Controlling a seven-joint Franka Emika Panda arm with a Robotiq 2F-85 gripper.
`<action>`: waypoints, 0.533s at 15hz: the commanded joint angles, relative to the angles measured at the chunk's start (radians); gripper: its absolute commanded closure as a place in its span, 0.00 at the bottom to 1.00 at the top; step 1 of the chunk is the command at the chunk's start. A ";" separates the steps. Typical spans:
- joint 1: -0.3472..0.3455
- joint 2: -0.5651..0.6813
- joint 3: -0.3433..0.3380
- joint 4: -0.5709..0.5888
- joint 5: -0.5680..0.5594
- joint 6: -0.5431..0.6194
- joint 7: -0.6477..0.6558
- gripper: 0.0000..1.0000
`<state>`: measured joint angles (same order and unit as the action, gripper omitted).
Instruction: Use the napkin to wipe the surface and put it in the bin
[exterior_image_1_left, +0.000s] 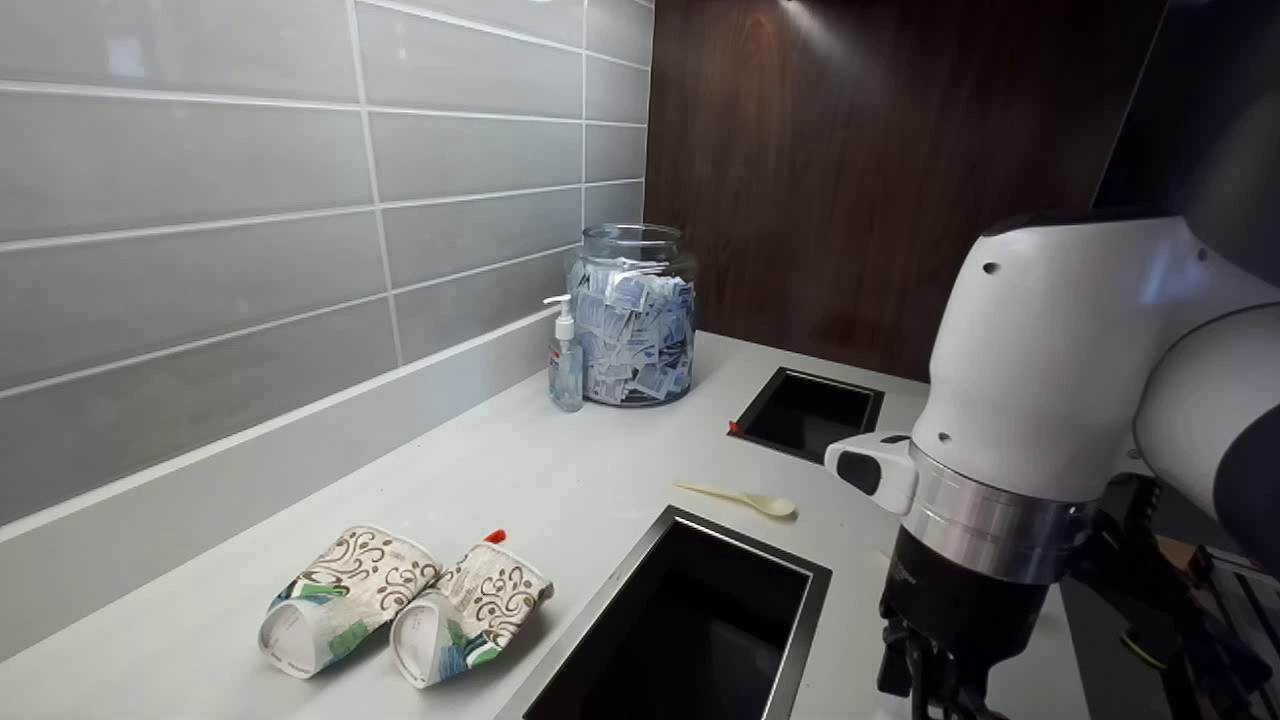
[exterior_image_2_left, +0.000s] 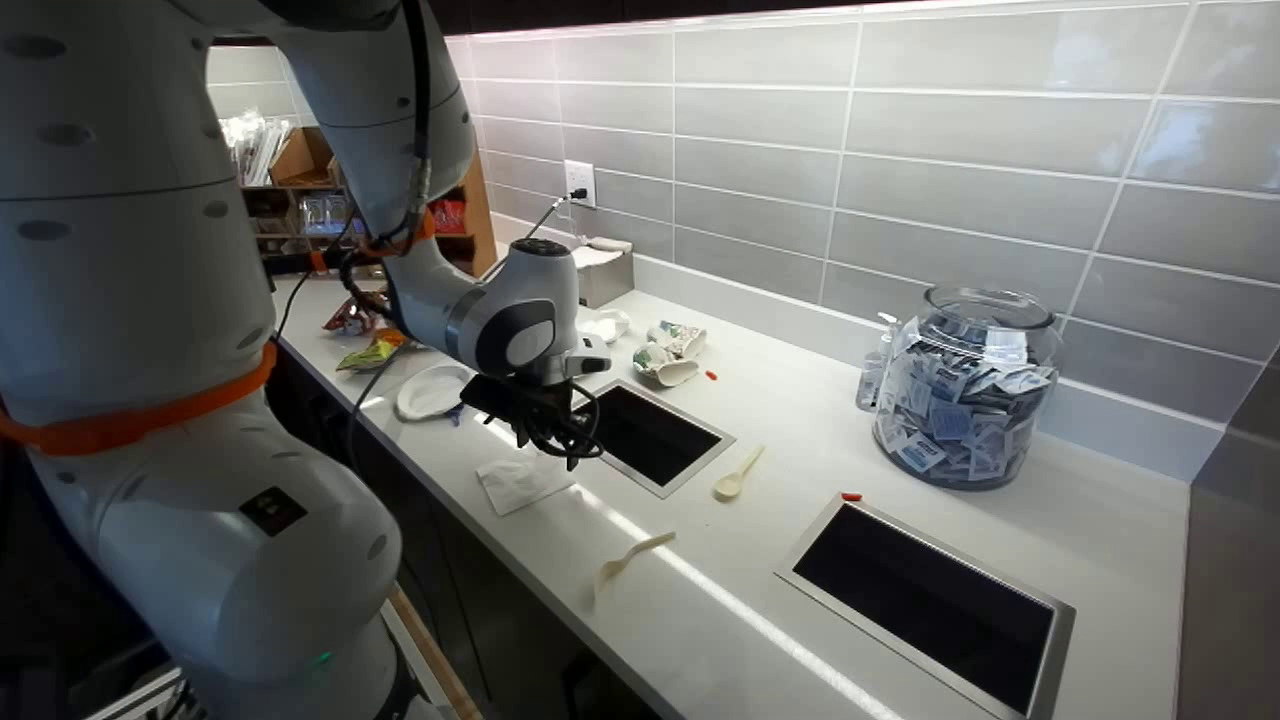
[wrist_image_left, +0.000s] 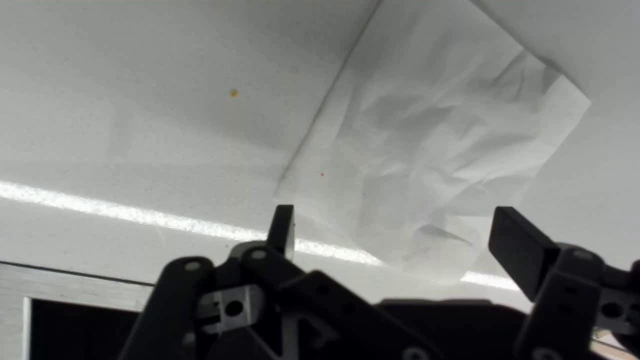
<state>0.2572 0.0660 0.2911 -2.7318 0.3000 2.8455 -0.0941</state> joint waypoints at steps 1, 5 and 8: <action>0.014 0.014 -0.016 -0.002 -0.126 -0.003 0.171 0.00; 0.018 0.042 -0.019 0.018 -0.190 -0.012 0.265 0.00; 0.024 0.063 -0.023 0.034 -0.214 -0.016 0.309 0.00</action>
<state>0.2631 0.0978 0.2836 -2.7215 0.1307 2.8453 0.1474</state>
